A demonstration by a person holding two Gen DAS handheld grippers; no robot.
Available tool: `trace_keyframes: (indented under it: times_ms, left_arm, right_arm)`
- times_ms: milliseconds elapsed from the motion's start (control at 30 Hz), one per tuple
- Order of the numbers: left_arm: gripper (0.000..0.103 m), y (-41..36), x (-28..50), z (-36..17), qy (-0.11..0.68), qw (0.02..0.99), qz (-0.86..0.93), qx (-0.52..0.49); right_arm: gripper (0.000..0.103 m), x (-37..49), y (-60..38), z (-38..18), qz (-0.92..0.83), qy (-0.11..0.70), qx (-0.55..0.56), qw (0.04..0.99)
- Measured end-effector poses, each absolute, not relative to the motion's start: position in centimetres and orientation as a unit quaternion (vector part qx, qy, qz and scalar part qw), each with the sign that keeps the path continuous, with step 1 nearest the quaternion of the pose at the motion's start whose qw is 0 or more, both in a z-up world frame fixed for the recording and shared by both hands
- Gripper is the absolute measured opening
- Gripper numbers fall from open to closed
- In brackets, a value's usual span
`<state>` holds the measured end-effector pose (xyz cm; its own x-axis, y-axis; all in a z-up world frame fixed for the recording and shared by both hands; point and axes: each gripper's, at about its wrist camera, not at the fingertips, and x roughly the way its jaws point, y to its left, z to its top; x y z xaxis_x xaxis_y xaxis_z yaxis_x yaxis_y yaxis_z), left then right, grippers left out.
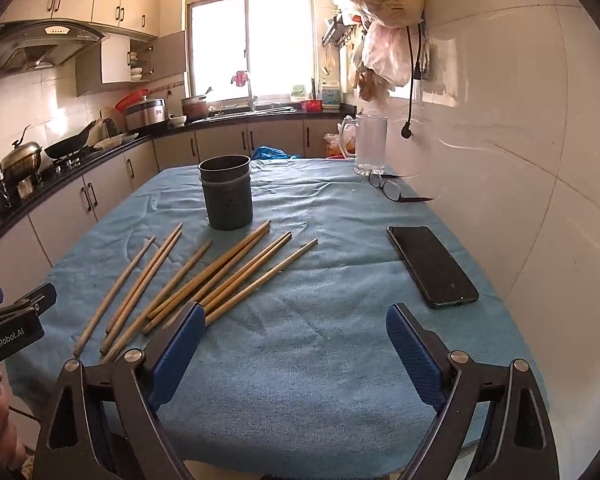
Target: Organize utensils
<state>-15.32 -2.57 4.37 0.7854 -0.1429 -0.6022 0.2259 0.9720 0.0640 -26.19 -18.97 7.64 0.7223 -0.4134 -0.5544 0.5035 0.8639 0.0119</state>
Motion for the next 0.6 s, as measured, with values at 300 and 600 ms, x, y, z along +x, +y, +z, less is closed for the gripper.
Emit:
trace_keyframes:
  times_ms: [300,600]
  left_arm:
    - [0.101,-2.68,-15.35,4.25,0.315,0.941,-0.100,0.069]
    - [0.101,-2.61,-15.15,3.97,0.323,0.938,-0.106,0.069]
  right_arm:
    - [0.094,-26.12,-18.91,7.46,-0.245,0.284,0.086,0.923]
    - [0.094,-25.86,-19.16,7.19,-0.244,0.293,0.092,0.920]
